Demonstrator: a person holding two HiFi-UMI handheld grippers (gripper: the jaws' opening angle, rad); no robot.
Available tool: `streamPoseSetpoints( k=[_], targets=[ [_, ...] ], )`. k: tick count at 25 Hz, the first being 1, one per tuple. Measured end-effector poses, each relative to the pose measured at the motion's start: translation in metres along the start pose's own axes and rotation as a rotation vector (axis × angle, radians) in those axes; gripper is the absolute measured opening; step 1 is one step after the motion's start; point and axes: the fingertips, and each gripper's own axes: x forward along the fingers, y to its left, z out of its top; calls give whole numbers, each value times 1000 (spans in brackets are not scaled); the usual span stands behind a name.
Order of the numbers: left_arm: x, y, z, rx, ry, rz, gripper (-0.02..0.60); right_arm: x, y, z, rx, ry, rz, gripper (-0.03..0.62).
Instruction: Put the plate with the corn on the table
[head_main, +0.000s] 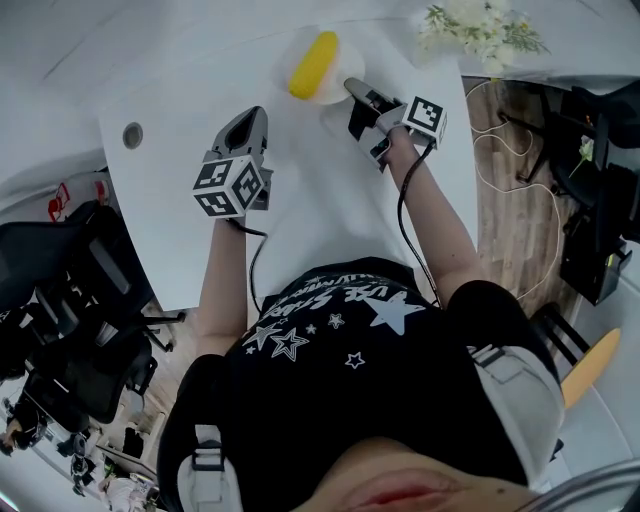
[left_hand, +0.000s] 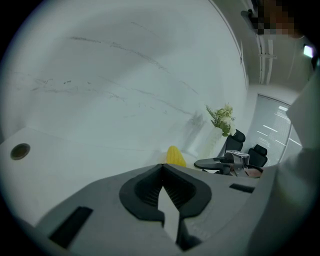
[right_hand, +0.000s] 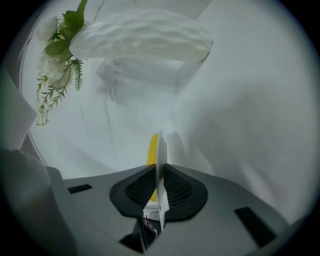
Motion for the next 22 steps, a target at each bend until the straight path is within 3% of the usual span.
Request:
streamPoseSetpoints(
  k=[16, 22],
  targets=[
    [3, 1, -6, -21, 11, -3, 8, 4, -15, 4, 39, -49, -83, 35],
    [3, 0, -10, -29, 14, -7, 8, 5, -20, 7, -54, -39, -206, 20]
  ],
)
